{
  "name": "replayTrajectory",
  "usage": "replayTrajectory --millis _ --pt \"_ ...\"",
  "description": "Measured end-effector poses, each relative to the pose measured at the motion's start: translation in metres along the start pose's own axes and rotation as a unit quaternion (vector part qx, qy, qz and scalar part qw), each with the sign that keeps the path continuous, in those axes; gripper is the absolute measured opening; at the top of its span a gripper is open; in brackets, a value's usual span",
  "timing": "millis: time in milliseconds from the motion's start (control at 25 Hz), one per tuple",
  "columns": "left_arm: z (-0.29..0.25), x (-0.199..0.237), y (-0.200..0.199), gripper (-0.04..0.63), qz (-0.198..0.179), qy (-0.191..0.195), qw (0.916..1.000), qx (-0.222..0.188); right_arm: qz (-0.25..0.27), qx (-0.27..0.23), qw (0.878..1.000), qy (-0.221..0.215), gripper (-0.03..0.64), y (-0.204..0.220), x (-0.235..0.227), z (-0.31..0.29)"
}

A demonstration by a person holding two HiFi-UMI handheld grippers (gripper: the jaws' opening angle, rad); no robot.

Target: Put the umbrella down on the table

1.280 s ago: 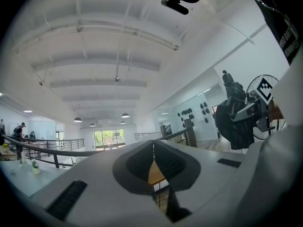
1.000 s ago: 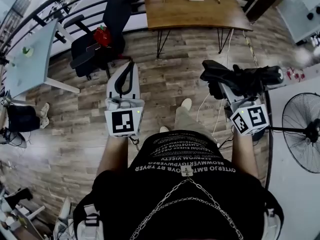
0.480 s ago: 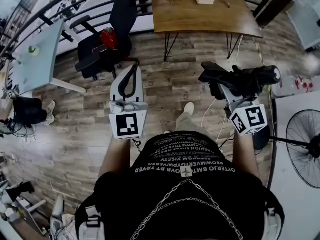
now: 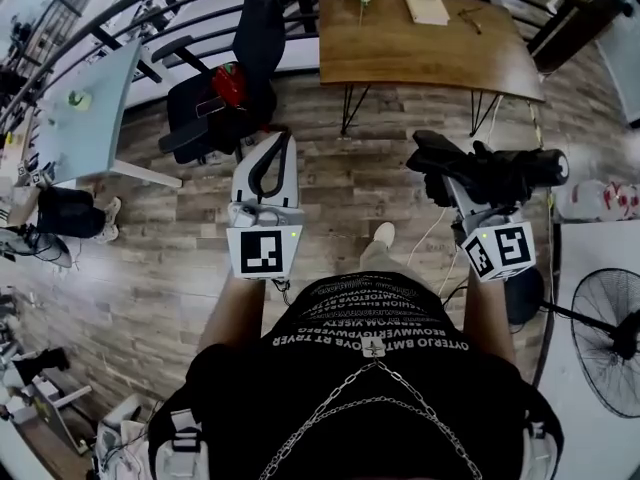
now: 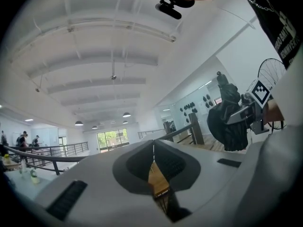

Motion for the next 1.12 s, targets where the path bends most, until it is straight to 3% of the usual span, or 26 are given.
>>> replayTrajectory --millis 240,880,1120 --pt "-0.041 0.01 -0.001 0.031 0.009 -0.016 0.9998 0.012 -0.005 0.012 1.0 -0.015 0.27 0.002 -0.027 -0.032" --pt "-0.137 -0.026 -0.019 0.031 0.024 -0.034 0.9989 -0.021 0.022 0.006 0.999 -0.049 0.27 0.003 -0.123 -0.062" --pt "-0.158 -0.037 -0.02 0.031 0.012 -0.043 0.9987 -0.025 0.024 0.0 0.998 -0.057 0.27 0.004 -0.153 -0.072"
Point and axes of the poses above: the fingertips, and each gripper's own axes: z backward along the fingers, x to its left, y out of its underside, the point moved 5 cm from there along z, backward along the fingers, and after that the axes turned 6 degrees about z, right-handed, at the moved point
